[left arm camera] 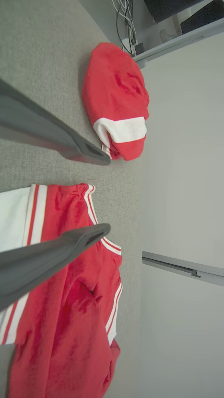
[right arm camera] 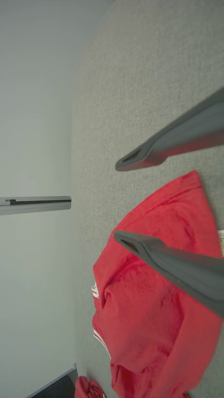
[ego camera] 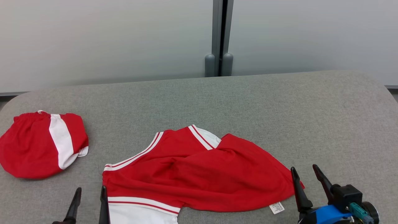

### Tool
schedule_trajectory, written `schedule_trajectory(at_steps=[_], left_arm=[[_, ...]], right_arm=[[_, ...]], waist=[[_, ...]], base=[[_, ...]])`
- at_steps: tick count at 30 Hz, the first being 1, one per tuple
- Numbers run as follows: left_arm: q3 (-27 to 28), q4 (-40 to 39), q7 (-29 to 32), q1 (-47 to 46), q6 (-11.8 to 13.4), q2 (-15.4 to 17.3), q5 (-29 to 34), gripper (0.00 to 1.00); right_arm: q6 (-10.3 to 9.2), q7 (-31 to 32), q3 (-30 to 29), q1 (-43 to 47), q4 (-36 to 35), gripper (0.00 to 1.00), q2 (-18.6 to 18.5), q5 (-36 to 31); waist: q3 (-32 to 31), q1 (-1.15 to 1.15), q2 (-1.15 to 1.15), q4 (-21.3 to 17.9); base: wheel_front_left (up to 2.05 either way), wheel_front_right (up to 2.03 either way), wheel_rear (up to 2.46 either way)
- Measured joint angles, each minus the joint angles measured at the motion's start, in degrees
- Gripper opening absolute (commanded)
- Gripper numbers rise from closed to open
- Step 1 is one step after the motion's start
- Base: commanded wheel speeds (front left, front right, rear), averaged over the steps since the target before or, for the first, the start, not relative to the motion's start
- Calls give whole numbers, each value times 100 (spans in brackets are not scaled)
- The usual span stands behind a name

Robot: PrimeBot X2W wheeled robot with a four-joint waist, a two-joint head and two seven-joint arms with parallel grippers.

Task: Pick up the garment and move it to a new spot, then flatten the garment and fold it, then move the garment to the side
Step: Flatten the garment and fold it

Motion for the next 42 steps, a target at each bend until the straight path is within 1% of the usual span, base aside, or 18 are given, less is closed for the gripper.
schedule_trajectory(at_steps=[9, 15, 22, 29, 35, 42], left_arm=[[-380, 836, 0, -43, -18, 4, -220, 100], [-546, 1234, 0, -96, -20, 21, -345, 100], [-714, 1629, 0, -111, -20, 35, -563, 100], [-892, 1871, -19, -143, -20, 16, -810, 100], [-1045, 1965, -36, -181, -20, 15, -1062, 100], [-1515, 1978, -56, -248, -14, 55, -1371, 100]], right_arm=[[0, 2, -246, -354, 1207, 100, -1, -207], [0, 1, -320, -622, 1739, 100, -1, -186], [0, 2, -348, -745, 2109, 100, 0, 113], [0, -13, -190, -810, 2274, 100, -2, 466], [-1, -20, 80, -883, 2409, 100, -15, 748], [-2, -23, 282, -1009, 2501, 100, -20, 965]], waist=[[203, 0, 0, 72], [351, 1, 0, 139], [454, 0, 0, 187], [491, 0, 0, 181], [497, 0, 0, 160], [541, 0, -1, 152]], base=[[0, 0, 0], [0, 0, 0], [0, 0, 0], [0, 0, 0], [0, 0, 0], [0, 0, 0]])
